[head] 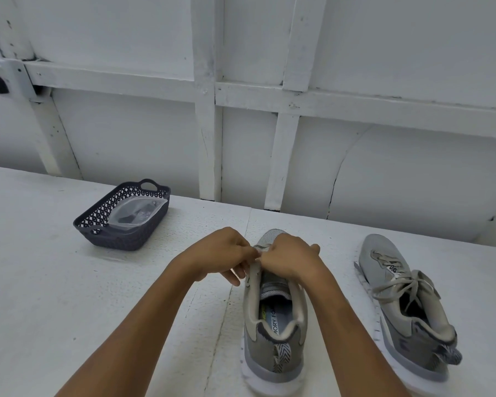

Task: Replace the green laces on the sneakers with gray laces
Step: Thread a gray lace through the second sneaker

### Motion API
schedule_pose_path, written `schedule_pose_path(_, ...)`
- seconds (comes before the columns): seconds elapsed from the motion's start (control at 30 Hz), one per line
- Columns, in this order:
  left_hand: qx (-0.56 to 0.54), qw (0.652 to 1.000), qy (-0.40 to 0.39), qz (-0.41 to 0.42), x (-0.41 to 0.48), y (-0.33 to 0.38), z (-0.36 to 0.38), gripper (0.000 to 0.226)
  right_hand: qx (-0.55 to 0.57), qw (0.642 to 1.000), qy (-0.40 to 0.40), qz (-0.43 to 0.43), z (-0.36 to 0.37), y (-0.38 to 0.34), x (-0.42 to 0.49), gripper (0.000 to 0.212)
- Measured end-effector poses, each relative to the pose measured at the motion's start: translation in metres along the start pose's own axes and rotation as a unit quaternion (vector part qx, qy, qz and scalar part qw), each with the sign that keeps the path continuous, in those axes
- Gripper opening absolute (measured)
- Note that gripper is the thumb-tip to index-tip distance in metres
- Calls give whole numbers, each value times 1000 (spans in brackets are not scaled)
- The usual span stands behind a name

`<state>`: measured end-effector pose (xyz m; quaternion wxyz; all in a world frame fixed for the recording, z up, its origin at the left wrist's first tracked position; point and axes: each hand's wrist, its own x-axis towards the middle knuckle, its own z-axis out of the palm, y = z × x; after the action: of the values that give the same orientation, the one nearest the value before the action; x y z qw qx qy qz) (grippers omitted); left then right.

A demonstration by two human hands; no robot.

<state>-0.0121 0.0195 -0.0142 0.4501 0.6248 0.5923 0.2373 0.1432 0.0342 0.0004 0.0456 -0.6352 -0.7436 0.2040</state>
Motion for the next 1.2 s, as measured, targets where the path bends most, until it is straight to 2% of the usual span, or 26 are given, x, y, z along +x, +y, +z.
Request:
schedule_pose_path(0.1, -8, 1000, -17, -1, -1, -2, 0, 19, 22, 1000, -11, -14, -1, 6, -1, 25)
schedule_pose_path(0.2, -4, 999, -26, 20, -3, -5, 0, 12, 100, 995, -14, -20, 1, 15, -3, 17)
schedule_pose_path(0.33, 0, 998, 54, 37, -2, -7, -5, 15, 146, 989, -4, -36, 4, 22, -4, 7)
schedule_pose_path(0.4, 10, 996, 76, 51, -2, -7, -13, 15, 145, 989, -7, -40, 4, 22, -5, 14)
schedule_pose_path(0.57, 47, 997, 9, 68, -6, -7, -7, 12, 173, 983, 12, -54, 6, 20, -7, 17)
schedule_pose_path(0.73, 36, 995, 36, 83, -5, -11, 5, 13, 244, 968, 41, -49, 7, 23, -9, 16)
schedule_pose_path(1.03, 184, 974, 60, 118, -9, -7, 6, 8, 328, 941, 1, -86, 10, 35, -12, 24)
schedule_pose_path(1.2, 159, 974, 98, 128, -10, -5, 5, 15, 330, 940, 1, -86, 9, 38, -12, 24)
